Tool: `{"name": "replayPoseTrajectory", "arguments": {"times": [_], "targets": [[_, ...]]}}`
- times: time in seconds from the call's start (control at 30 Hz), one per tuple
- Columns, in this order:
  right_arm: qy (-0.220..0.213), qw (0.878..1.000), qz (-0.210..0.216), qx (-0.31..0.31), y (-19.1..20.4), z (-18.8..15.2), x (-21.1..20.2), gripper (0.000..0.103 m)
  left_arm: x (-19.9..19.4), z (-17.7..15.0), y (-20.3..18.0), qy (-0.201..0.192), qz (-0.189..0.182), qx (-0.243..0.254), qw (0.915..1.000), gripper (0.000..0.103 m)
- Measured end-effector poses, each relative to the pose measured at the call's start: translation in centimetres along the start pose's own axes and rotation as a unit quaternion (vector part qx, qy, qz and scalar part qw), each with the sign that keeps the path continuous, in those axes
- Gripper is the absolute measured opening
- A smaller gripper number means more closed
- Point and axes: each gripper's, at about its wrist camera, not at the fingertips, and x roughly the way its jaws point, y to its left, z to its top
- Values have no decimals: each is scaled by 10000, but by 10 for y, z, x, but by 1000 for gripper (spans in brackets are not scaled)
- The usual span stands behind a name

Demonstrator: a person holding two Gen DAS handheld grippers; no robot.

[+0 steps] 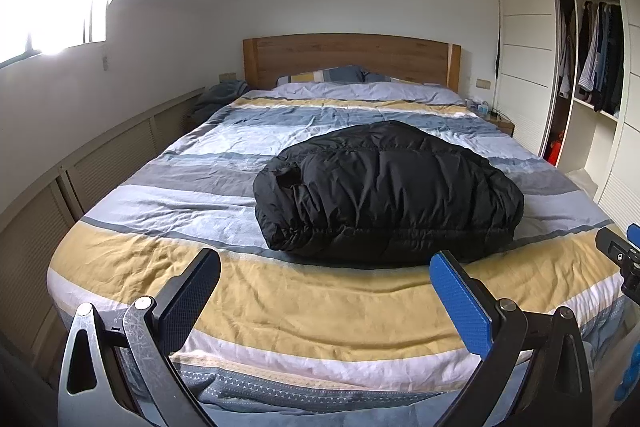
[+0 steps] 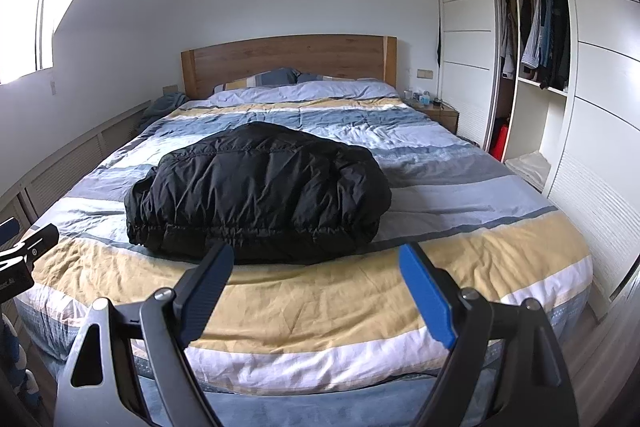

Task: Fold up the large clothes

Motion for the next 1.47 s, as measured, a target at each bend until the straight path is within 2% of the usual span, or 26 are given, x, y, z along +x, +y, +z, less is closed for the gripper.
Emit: {"name": "replayPoseTrajectory", "arguments": {"times": [0.63, 1.47], "targets": [[180, 9998, 33, -88, 2, -7, 13, 85, 11, -5, 1, 97, -107, -2, 9999, 103], [289, 9995, -12, -94, -1, -13, 20, 85, 22, -11, 1, 158, -19, 45, 9999, 103]]}}
